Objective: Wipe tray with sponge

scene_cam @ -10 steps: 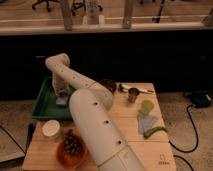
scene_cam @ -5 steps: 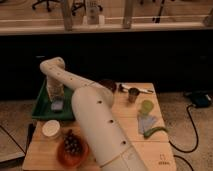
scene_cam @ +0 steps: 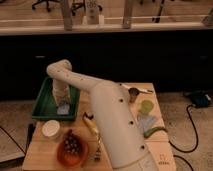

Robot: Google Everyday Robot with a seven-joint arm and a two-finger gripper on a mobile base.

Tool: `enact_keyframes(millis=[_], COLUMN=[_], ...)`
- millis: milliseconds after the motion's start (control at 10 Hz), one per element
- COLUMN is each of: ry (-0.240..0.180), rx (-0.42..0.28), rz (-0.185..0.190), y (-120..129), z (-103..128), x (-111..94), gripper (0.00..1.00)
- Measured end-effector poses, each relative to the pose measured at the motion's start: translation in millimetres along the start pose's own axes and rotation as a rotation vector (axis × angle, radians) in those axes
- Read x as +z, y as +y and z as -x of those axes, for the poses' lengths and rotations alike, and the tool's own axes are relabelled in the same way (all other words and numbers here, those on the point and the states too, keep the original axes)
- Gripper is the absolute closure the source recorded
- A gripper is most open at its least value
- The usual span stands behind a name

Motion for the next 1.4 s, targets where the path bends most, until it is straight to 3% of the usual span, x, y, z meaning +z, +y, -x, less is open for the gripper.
enact_keyframes(millis=[300,500,1000,1400], ry=[0.047,0.039,-0.061,-0.080], rx=[0.065,0.078,-0.033,-0.060], rz=[0.005,-0.004,-0.093,-0.115], y=[19.5,24.9,-18.9,-31.2], z=[-25.0,-45.2,-66.3,-67.8], x=[-6.1,-6.3,-1.4,-3.4], gripper=[0.97,0.97,0.97,0.97])
